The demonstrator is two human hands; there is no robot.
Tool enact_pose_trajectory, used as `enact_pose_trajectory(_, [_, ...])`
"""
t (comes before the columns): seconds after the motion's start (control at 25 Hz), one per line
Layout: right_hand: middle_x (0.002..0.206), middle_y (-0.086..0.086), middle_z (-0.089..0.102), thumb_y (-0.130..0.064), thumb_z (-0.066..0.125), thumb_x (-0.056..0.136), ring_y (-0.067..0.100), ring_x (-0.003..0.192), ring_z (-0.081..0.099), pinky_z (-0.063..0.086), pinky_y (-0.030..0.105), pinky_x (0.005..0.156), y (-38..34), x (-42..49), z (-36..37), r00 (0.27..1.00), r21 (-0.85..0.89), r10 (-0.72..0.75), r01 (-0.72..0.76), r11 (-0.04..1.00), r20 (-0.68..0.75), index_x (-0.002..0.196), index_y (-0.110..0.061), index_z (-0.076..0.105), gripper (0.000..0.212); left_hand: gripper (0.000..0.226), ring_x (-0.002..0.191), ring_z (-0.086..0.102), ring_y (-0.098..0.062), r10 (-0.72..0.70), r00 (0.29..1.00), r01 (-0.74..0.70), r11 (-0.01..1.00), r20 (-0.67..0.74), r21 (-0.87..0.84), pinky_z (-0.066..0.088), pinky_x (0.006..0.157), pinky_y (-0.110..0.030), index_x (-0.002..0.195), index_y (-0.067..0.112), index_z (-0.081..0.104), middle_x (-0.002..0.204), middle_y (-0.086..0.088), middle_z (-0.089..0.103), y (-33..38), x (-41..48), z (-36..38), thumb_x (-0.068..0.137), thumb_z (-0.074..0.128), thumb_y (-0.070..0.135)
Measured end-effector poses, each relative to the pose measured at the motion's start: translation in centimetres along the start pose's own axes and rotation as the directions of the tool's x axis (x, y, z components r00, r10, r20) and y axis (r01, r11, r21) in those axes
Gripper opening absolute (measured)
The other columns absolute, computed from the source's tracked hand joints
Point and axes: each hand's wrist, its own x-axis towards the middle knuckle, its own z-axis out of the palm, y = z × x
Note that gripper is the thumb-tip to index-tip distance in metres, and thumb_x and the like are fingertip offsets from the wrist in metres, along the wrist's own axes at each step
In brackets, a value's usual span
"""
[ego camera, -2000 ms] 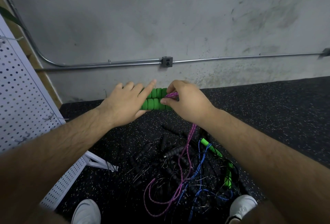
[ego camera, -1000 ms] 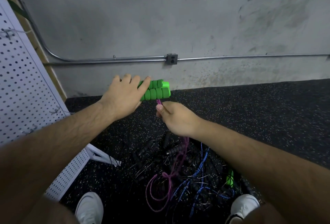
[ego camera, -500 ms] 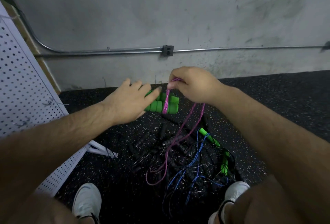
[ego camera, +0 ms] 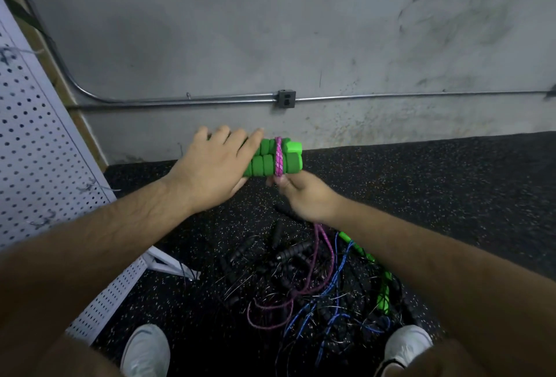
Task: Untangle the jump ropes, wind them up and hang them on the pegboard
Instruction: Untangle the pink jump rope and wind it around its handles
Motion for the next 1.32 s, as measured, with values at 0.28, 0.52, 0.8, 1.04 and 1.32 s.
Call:
enact_pose_trajectory(0.28, [0.074, -0.005, 0.054, -0.028, 0.037, 0.109, 0.007, 0.063, 0.049, 0.036, 0.023, 0.056, -4.9, -1.1, 2.0, 0.992, -0.164, -0.050, 0.068, 0.984, 0.112, 0.104, -0.004, 0.064, 0.037, 0.089, 0.114, 0.055, -0.031, -0.031, 0.987, 0.025, 0.999, 0.158, 0.042, 0.046, 0.086, -0.045, 0.158, 0.007, 0.017, 0.130, -0.011, 0.053, -0.5, 0.0, 1.9, 0.091, 0.059, 0.049])
enact_pose_trajectory(0.52, [0.074, -0.004, 0.060, -0.039, 0.038, 0.108, 0.012, 0.064, 0.058, 0.050, 0.029, 0.056, -8.0, -1.9, -2.2, 0.988, -0.573, -0.155, 0.111, 0.812, -0.028, 0.096, -0.016, 0.059, 0.033, 0.084, 0.121, 0.049, -0.029, 0.014, 0.979, -0.022, 0.999, 0.204, 0.038, 0.044, 0.093, -0.044, 0.157, 0.009, 0.004, 0.139, -0.010, 0.045, -0.4, 0.0, 2.1, 0.098, 0.050, 0.047])
enact_pose_trajectory(0.8, [0.091, -0.007, 0.062, -0.042, 0.055, 0.101, 0.013, 0.081, 0.055, 0.036, 0.030, 0.065, -3.5, 1.1, -5.6, 0.967, -0.614, -0.228, 0.111, 0.781, -0.115, 0.102, -0.020, 0.066, 0.025, 0.085, 0.105, 0.057, -0.025, 0.218, 0.976, -0.217, 0.975, 0.019, -0.046, 0.046, 0.082, -0.040, 0.147, 0.014, 0.034, 0.121, -0.006, 0.058, 0.7, -0.6, 1.1, 0.081, 0.072, 0.053])
enact_pose_trajectory(1.04, [0.085, 0.009, 0.066, -0.023, 0.053, 0.104, 0.005, 0.078, 0.058, 0.046, 0.022, 0.075, 0.1, 2.1, -3.6, 0.994, 0.233, -0.049, 0.071, 0.970, -0.098, 0.096, -0.005, 0.067, 0.024, 0.091, 0.098, 0.059, -0.027, 0.156, 0.974, -0.184, 0.969, -0.166, -0.166, 0.048, 0.077, -0.043, 0.144, 0.009, 0.049, 0.113, -0.007, 0.063, 0.2, -1.3, -0.3, 0.067, 0.083, 0.043])
enact_pose_trajectory(1.32, [0.065, -0.002, 0.047, -0.009, 0.045, 0.104, 0.009, 0.057, 0.035, 0.024, 0.023, 0.051, 1.1, 2.3, -1.1, 0.987, 0.690, 0.125, -0.160, 0.706, 0.100, 0.083, -0.020, 0.056, 0.026, 0.086, 0.101, 0.060, -0.029, 0.036, 0.980, -0.095, 0.950, -0.197, -0.299, 0.049, 0.081, -0.044, 0.148, 0.006, 0.045, 0.114, -0.009, 0.062, 0.1, -0.9, -0.1, 0.075, 0.076, 0.039])
